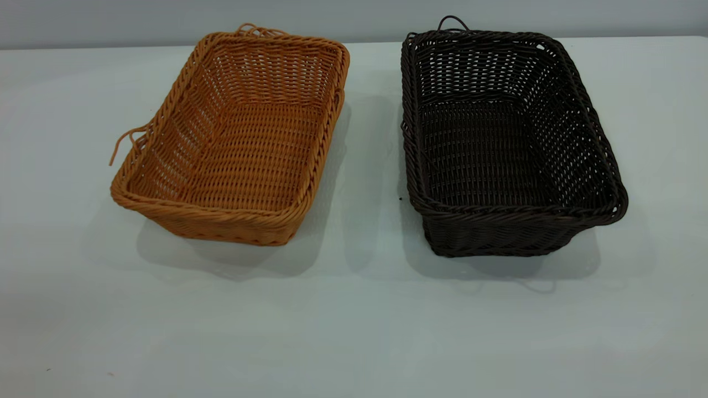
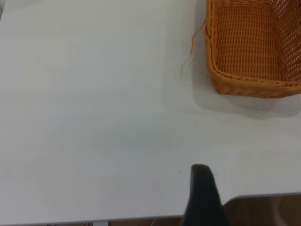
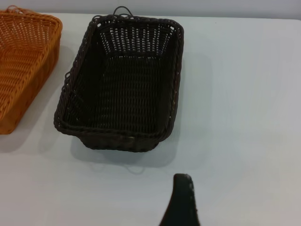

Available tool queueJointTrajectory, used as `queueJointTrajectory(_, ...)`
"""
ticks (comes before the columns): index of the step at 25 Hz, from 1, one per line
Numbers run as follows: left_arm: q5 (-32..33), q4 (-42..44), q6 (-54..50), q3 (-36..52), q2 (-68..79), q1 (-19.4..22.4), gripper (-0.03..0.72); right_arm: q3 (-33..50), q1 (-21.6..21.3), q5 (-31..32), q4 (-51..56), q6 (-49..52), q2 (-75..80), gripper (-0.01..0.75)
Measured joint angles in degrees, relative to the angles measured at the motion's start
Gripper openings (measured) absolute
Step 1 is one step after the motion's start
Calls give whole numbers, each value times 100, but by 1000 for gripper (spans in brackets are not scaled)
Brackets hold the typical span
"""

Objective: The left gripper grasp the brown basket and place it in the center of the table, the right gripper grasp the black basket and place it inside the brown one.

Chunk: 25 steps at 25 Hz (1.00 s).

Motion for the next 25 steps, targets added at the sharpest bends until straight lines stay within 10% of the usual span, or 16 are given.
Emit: queueJointTrajectory(25,-655,0,-11,-475,1008,0,467,0,0,-5,235,0,0,544)
